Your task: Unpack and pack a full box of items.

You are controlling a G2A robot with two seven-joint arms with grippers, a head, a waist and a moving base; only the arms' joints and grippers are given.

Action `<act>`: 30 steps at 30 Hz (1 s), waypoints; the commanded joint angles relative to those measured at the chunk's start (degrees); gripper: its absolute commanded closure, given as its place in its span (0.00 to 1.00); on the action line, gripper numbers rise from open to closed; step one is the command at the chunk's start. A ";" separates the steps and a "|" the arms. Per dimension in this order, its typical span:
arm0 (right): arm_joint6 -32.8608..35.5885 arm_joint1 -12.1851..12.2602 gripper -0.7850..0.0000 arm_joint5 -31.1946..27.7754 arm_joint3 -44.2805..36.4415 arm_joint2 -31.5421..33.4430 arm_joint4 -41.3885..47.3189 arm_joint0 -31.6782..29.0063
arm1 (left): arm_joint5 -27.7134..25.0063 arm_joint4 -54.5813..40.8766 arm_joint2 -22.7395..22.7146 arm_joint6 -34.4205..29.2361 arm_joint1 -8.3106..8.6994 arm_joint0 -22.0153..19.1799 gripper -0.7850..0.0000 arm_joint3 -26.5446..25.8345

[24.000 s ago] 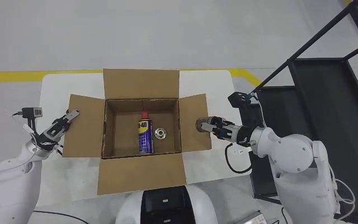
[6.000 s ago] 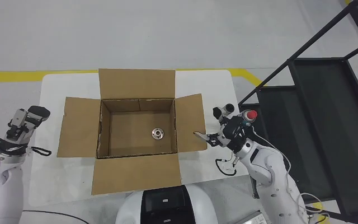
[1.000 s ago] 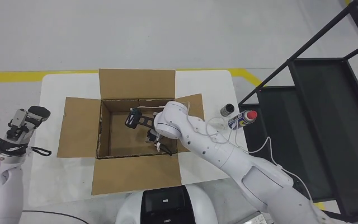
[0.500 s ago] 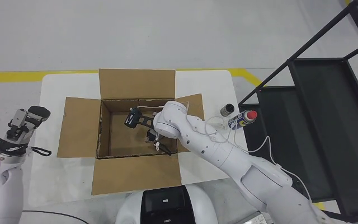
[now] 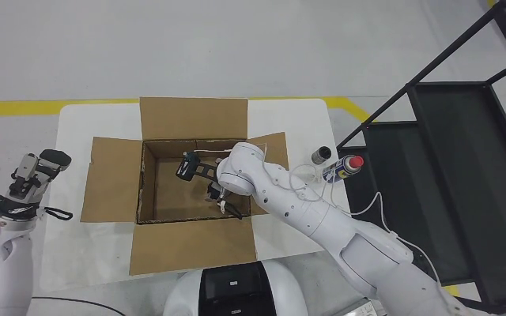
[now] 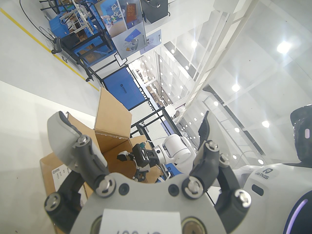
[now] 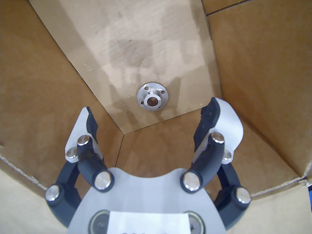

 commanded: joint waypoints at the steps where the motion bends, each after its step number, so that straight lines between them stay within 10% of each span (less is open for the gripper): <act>1: 0.00 0.00 0.00 0.00 0.00 0.00 0.00 0.00 | 0.00 0.00 0.00 0.00 0.00 0.00 0.00 0.00; 30: -4.58 -4.51 0.00 -8.80 12.74 -5.96 4.67 5.70 | 0.00 0.00 0.00 0.00 0.00 0.00 0.00 0.00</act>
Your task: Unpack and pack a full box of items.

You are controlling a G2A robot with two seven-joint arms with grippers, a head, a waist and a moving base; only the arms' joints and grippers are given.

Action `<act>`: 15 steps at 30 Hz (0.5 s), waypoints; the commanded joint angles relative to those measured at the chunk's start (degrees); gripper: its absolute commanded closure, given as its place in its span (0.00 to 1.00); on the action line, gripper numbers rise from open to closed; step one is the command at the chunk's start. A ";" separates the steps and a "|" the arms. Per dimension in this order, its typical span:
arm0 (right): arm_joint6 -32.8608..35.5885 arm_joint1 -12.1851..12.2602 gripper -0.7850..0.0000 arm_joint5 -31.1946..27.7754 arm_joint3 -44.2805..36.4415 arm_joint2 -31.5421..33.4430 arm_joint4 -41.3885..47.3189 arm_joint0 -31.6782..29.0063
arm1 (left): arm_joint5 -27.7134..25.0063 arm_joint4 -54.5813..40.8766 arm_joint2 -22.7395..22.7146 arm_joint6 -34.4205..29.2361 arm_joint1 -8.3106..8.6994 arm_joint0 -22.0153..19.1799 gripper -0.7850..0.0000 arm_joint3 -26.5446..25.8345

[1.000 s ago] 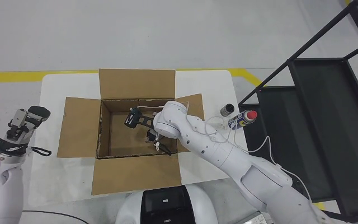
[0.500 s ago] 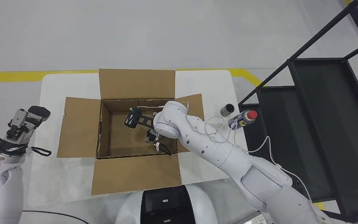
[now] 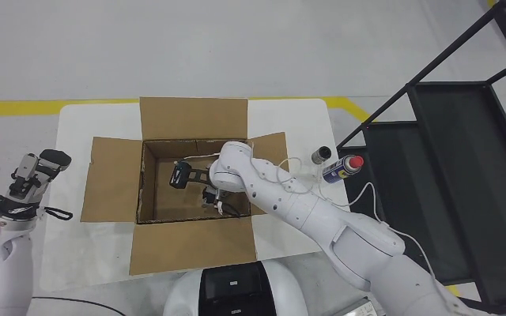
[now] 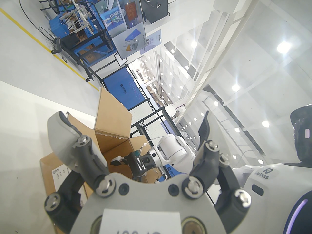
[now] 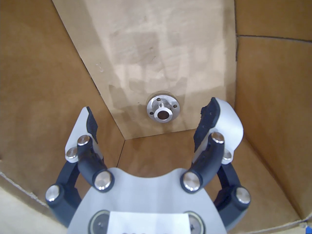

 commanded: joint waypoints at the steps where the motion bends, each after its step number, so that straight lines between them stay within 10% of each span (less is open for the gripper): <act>1: -0.72 -0.80 0.00 -0.52 2.28 -0.83 0.58 0.86 | 0.00 0.00 0.00 0.00 0.00 0.00 0.00 0.00; 15: -3.34 -2.18 0.00 -1.59 5.92 -1.74 1.75 2.01 | 0.00 0.00 0.00 0.00 0.00 0.00 0.00 0.00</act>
